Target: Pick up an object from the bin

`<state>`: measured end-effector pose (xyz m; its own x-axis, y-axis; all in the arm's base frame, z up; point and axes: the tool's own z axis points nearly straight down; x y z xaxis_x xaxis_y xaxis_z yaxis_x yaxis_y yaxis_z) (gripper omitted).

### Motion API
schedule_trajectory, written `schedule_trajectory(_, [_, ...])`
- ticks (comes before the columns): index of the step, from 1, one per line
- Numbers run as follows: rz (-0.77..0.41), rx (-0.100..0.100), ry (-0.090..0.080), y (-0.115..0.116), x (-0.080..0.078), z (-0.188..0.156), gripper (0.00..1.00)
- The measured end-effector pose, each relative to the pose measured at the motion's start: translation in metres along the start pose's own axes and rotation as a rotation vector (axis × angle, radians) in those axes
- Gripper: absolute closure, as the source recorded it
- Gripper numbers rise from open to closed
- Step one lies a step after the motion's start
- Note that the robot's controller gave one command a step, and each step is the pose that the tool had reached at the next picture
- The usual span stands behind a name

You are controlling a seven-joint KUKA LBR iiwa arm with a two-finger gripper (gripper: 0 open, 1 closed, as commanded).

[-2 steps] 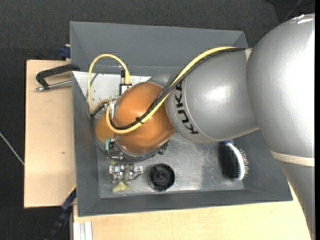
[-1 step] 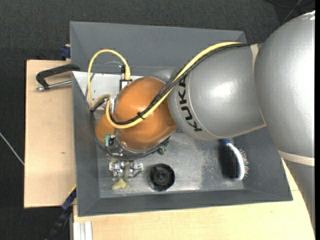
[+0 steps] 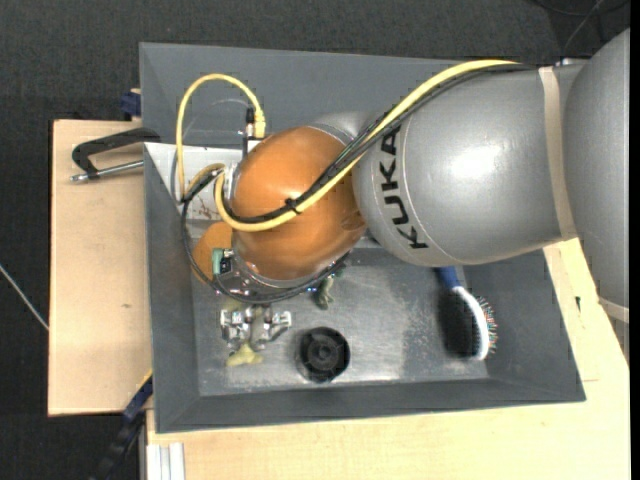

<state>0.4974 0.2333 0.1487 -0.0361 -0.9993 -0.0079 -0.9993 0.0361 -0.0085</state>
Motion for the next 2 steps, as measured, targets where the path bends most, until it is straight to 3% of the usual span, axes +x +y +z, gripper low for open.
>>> schedule_trajectory(2, [0.006,-0.003,0.001,-0.0024,-0.0040,-0.0318,1.00])
